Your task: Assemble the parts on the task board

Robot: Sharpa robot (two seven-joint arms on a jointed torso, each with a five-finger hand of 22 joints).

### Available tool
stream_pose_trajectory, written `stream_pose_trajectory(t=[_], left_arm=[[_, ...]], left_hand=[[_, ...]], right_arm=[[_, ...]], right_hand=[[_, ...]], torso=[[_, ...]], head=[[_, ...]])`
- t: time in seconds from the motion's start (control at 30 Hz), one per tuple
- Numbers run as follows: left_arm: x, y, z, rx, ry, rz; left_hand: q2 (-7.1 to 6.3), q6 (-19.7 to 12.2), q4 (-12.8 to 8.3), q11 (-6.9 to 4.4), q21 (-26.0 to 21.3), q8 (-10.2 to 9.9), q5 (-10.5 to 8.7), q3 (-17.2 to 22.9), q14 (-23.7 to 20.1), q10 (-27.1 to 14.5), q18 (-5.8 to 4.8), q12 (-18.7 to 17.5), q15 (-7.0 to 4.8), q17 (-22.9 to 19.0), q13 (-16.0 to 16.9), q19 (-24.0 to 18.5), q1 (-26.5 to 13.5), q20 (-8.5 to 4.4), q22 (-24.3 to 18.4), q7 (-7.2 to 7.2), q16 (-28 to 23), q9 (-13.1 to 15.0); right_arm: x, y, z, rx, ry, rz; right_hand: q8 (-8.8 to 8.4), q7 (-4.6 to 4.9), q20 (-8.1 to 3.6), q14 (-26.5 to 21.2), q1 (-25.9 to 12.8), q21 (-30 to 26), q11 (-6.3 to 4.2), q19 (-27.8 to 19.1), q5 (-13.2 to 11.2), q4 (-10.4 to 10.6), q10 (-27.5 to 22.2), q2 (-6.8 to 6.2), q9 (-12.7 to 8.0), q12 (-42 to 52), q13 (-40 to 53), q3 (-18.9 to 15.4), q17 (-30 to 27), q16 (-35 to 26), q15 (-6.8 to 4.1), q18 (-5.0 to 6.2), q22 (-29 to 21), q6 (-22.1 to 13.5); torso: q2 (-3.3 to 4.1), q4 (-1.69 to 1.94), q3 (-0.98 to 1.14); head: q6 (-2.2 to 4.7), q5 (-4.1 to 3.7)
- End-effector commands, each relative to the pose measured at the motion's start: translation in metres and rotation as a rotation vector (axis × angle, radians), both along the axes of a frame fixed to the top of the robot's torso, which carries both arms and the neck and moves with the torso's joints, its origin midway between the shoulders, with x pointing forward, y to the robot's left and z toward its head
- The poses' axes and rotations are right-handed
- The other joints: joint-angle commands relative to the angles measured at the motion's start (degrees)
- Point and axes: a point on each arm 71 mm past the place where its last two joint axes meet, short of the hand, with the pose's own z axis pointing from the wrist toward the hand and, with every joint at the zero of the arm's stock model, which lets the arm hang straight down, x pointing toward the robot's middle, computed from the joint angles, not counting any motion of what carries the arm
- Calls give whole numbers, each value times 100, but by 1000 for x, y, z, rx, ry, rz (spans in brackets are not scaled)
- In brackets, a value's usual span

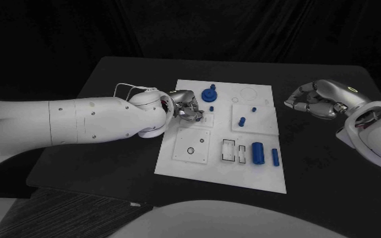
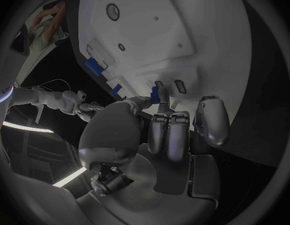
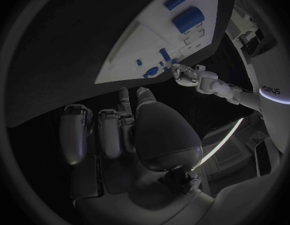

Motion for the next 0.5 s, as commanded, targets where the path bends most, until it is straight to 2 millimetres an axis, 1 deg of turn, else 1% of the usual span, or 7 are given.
stream_pose_trajectory(t=[0.03,0.13,0.33,0.5], left_arm=[[0,-2,5,-31,-95,-20],[-2,-1,5,-27,-119,-27],[-5,1,6,-25,-140,-32],[-6,2,7,-30,-151,-33]], left_hand=[[-5,-47,14,11,-21,-11,-35,19,588,516,67,-16,-9,1467,1422,-7,-31,17,638,-2,8,-5],[-7,-49,13,11,-24,-12,-41,19,588,516,68,-16,-8,1465,1422,-8,-29,17,638,-1,6,-6],[-14,-49,10,12,-20,-12,-50,17,589,520,67,-10,-8,1467,1426,-6,-28,17,640,-1,8,-6],[-25,-50,4,11,-21,-12,-62,17,588,518,67,-13,-8,1465,1424,-6,-22,18,641,-3,6,-7]], right_arm=[[0,-1,0,3,-7,-10],[-1,-1,-1,3,-7,-11],[-1,-2,-1,3,-5,-12],[-2,-3,-2,3,-4,-14]], right_hand=[[-21,-6,23,389,55,-35,-3,163,35,-27,630,-6,-5,-16,394,2,524,-30,-43,93,1199,29],[-21,-6,23,389,55,-35,-3,163,35,-27,630,-6,-5,-16,394,2,524,-30,-43,93,1199,29],[-21,-6,23,389,55,-35,-3,163,35,-27,630,-6,-5,-16,394,2,524,-30,-43,93,1199,29],[-23,-5,22,389,58,-36,-2,163,36,-26,630,-9,-7,-16,394,2,524,-30,-42,93,1198,28]], torso=[[-6,-2,-9],[-4,-3,-8],[2,9,-4],[1,13,-7]], head=[[1,-3],[1,2],[1,-12],[1,-16]])
